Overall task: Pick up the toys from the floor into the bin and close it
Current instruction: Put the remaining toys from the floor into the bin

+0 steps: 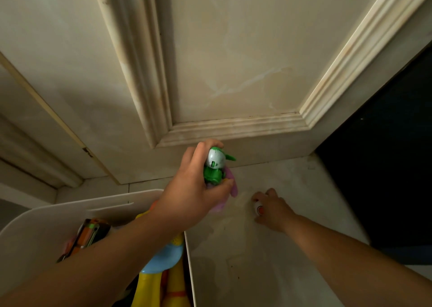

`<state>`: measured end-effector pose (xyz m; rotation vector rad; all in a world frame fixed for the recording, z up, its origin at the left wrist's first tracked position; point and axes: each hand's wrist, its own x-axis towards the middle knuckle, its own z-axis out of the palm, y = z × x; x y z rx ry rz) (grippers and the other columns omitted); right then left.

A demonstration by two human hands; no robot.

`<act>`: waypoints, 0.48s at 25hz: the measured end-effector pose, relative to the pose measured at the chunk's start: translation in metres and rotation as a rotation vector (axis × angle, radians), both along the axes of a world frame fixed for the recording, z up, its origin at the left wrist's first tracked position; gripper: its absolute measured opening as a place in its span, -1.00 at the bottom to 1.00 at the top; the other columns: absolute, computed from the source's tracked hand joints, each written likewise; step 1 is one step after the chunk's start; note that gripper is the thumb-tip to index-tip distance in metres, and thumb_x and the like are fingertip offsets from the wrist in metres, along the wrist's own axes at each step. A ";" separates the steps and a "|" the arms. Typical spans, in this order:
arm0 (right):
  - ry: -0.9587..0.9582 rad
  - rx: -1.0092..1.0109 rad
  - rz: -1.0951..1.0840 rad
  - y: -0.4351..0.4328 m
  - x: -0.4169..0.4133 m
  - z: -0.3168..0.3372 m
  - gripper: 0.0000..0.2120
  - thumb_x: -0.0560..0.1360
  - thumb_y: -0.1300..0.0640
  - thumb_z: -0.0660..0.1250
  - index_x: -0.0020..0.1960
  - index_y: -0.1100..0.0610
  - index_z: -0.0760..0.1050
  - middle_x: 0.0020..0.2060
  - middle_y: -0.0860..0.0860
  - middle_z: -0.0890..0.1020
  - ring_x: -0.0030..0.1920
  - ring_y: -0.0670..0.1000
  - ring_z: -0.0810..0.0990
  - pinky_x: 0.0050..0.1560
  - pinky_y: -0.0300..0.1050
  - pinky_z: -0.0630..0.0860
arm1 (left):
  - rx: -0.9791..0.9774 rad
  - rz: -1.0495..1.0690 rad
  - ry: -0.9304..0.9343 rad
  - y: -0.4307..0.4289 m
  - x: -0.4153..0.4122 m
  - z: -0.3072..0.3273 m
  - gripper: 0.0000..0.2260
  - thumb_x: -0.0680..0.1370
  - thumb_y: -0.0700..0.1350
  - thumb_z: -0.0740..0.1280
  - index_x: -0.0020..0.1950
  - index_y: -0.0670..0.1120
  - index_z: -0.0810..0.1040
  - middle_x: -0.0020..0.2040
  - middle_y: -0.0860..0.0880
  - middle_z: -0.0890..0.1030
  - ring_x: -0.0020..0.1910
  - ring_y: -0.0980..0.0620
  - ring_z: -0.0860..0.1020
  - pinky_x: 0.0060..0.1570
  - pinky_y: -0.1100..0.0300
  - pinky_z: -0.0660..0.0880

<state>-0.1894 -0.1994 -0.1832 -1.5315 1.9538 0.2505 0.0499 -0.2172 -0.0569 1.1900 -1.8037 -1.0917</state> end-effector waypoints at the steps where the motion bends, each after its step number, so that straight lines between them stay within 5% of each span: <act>1: -0.086 -0.015 -0.036 0.001 0.005 0.011 -0.54 0.41 0.07 0.43 0.28 -0.05 0.40 0.21 0.10 0.36 0.10 0.16 0.53 0.05 -0.10 0.52 | -0.010 0.015 0.004 0.002 0.002 0.004 -0.50 0.42 -0.16 0.46 0.16 0.28 0.33 0.08 0.07 0.49 0.00 0.21 0.54 -0.04 0.37 0.49; 5: -0.551 -0.109 -0.390 0.000 0.032 0.081 -0.75 0.39 0.09 0.41 0.06 0.00 0.51 -0.14 0.05 0.61 -0.35 0.05 0.60 -0.46 -0.19 0.50 | -0.041 0.039 -0.082 0.019 0.019 0.036 -0.51 0.35 -0.08 0.48 0.09 0.34 0.33 0.05 0.09 0.49 0.03 0.27 0.48 -0.05 0.49 0.39; 9: -0.713 -0.081 -0.316 0.018 0.070 0.175 -0.84 0.50 0.05 0.30 0.04 0.09 0.48 -0.24 0.17 0.59 -0.46 0.10 0.56 -0.54 -0.24 0.41 | -0.006 0.039 -0.248 0.031 0.039 0.096 -0.50 0.21 0.09 0.39 0.12 0.26 0.35 0.06 -0.02 0.54 0.04 0.09 0.49 0.04 0.18 0.51; 12: -0.733 -0.116 -0.178 0.040 0.104 0.250 -0.86 0.53 -0.01 0.26 -0.05 0.06 0.45 -0.25 0.14 0.58 -0.46 0.07 0.55 -0.55 -0.27 0.38 | -0.027 0.115 -0.380 0.045 0.051 0.148 -0.42 0.34 0.00 0.46 0.30 0.14 0.32 0.14 -0.07 0.42 0.02 -0.10 0.50 0.00 0.15 0.46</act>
